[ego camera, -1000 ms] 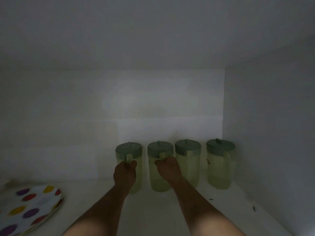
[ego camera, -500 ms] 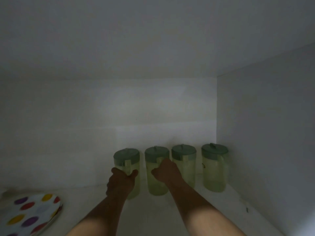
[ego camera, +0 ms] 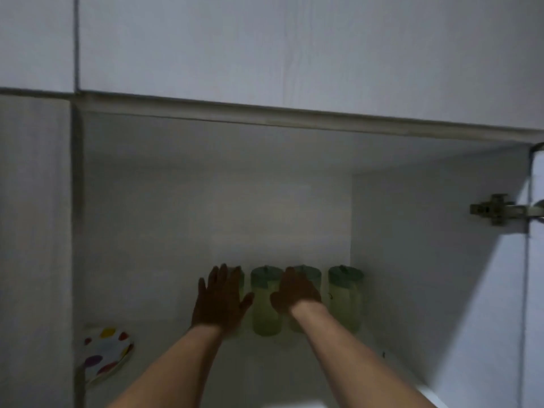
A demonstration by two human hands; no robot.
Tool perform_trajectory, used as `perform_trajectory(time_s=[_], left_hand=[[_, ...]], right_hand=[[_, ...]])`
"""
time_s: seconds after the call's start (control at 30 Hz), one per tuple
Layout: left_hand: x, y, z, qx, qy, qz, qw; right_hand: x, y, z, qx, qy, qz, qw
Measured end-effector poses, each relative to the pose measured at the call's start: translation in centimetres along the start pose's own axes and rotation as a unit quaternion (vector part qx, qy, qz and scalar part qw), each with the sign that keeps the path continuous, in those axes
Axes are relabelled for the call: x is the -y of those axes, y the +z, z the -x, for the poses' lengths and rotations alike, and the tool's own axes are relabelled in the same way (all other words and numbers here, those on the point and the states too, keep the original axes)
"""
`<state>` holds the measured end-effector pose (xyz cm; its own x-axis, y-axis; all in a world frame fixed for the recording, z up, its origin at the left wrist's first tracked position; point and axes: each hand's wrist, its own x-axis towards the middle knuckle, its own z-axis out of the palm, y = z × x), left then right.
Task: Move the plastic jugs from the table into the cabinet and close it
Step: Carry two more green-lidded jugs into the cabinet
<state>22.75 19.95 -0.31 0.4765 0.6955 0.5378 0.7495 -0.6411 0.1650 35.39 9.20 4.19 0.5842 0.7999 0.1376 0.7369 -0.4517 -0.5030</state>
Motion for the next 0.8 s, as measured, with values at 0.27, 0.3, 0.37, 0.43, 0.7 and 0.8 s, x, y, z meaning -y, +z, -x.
perform_trajectory(time_s=[0.27, 0.3, 0.37, 0.43, 0.7, 0.8], left_hand=[[-1.1, -10.8, 8.0, -0.007, 0.062, -0.013, 0.998], [-1.1, -12.0, 8.9, -0.014, 0.067, -0.01, 0.998], [-1.0, -14.5, 10.8, -0.026, 0.078, -0.008, 0.997], [-0.4, -16.6, 12.3, -0.03, 0.078, -0.013, 0.996], [1.4, -23.6, 19.0, -0.077, 0.044, -0.04, 0.995], [1.6, -26.5, 22.2, -0.102, 0.024, -0.045, 0.993]], right_hand=[[3.7, -4.1, 12.4, -0.066, -0.022, 0.058, 0.996], [3.9, -4.4, 13.6, -0.066, -0.022, 0.06, 0.996], [4.6, -5.0, 15.7, -0.067, -0.024, 0.063, 0.995], [5.4, -5.6, 17.3, -0.071, -0.027, 0.06, 0.995], [9.6, -7.8, 24.3, -0.091, -0.104, 0.037, 0.99], [11.1, -8.1, 27.5, -0.083, -0.141, 0.029, 0.986]])
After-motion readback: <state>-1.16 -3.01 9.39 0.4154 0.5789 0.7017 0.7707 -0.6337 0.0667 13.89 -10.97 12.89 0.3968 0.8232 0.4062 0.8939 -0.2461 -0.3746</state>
